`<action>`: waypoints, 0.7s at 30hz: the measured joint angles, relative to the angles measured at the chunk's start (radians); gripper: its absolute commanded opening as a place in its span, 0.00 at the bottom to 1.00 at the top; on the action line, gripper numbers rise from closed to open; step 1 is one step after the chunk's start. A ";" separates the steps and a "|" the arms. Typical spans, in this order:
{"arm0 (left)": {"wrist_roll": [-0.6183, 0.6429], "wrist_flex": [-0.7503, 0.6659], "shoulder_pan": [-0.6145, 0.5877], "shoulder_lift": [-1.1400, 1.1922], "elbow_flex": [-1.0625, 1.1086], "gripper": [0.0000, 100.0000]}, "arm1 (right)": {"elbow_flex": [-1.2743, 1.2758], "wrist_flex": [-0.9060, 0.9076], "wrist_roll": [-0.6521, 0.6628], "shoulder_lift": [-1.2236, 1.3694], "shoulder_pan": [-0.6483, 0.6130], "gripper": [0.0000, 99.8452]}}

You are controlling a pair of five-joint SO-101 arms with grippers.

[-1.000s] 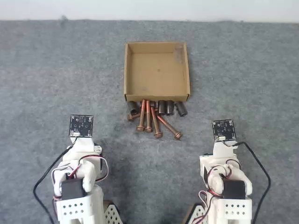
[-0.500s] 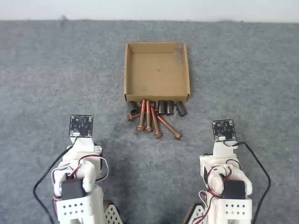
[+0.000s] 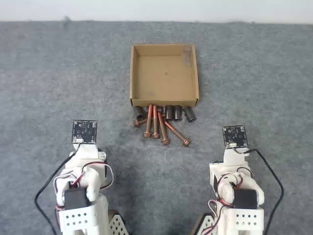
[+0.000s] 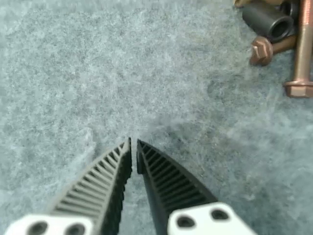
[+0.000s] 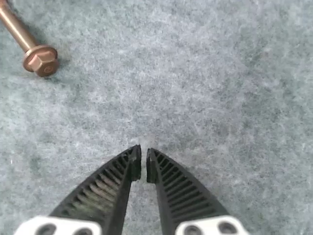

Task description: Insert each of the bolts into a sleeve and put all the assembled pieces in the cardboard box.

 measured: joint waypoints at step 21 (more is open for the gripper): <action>-0.002 -0.279 0.018 0.000 0.000 0.02 | 0.000 -0.071 0.000 0.000 0.000 0.01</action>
